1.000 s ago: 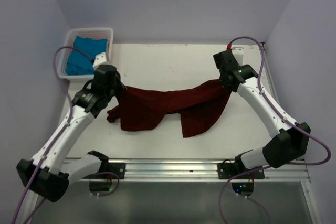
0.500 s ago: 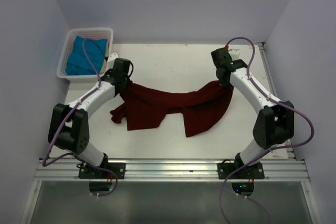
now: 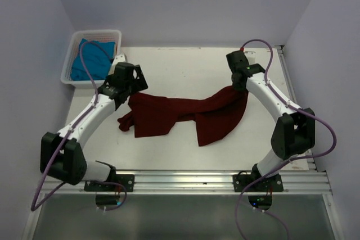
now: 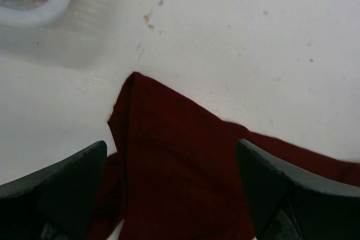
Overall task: Fold and stack the t-shirts
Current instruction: Flatten the tshirt out
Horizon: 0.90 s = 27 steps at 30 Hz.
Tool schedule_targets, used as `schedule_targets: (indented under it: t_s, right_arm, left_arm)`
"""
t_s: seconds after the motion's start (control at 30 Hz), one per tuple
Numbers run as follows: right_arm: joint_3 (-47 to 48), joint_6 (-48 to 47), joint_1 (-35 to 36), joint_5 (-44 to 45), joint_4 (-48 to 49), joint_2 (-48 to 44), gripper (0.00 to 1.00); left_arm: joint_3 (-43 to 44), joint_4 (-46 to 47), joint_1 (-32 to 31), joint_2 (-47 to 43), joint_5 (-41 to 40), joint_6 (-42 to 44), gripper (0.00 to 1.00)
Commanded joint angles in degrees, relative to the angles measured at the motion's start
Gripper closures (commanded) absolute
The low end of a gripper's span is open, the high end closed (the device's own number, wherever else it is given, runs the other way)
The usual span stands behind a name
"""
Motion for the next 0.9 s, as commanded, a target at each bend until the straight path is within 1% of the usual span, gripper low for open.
schedule_targets:
  t_s: [0.0,0.03,0.07,0.1,0.13,0.17,0.23,0.27,0.33,0.37,0.43,0.5,0.67,0.87]
  right_arm:
    - [0.3,0.7,-0.2,-1.0,1.2,0.0,0.43]
    - [0.3,0.8,-0.2,-1.0,1.1,-0.1,0.31]
    - [0.2,1.1,-0.2,-1.0,1.0,-0.1,0.23]
    - [0.1,1.5,-0.2,-0.9,1.0,-0.2,0.13]
    - [0.1,1.5,-0.2,-0.9,1.0,-0.3,0.1]
    - [0.1,1.7,-0.2,-0.8,1.0,-0.6,0.09]
    - [0.1,1.7,-0.1,-1.1,1.1,-0.8,0.09]
    - [0.1,1.7,-0.1,-1.2,1.3,-0.9,0.09]
    - [0.1,1.5,-0.2,-1.5,1.4,-1.2,0.09]
    - [0.2,1.5,-0.2,-1.7,1.4,-1.4,0.09]
    - [0.3,1.3,-0.2,-2.1,1.4,-1.5,0.1]
    - [0.2,1.2,-0.2,-2.5,1.5,-1.7,0.11]
    - [-0.3,1.1,-0.1,-3.5,2.0,-1.6,0.11]
    - [-0.5,1.1,-0.2,-4.9,2.5,-1.1,0.12]
  left_arm:
    - [-2.2,-11.1,-5.9,-6.9,2.7,-4.0,0.0]
    - [-2.8,-14.4,-7.4,-8.0,2.7,-6.5,0.0]
    - [-3.5,-15.8,-8.9,-10.1,3.1,-7.9,0.0]
    - [-5.2,-16.7,-10.8,-11.2,3.9,-9.3,0.03]
    - [-6.3,-17.5,-11.4,-12.1,5.8,-11.2,0.05]
    - [-7.2,-17.9,-12.1,-14.1,5.6,-12.4,0.07]
    - [-10.7,-18.5,-13.6,-15.4,4.7,-15.0,0.13]
    - [-11.7,-18.7,-13.7,-15.9,4.5,-15.8,0.2]
    - [-14.4,-18.7,-13.7,-16.1,5.2,-17.3,0.28]
    - [-15.2,-18.6,-13.8,-15.8,5.2,-17.7,0.4]
    - [-17.8,-18.0,-13.9,-15.4,4.6,-19.4,0.52]
    - [-19.8,-17.6,-14.0,-14.5,3.1,-20.6,0.63]
    - [-22.1,-16.2,-14.0,-13.0,0.3,-23.7,0.67]
    - [-24.8,-14.8,-14.0,-9.7,-4.5,-26.4,0.67]
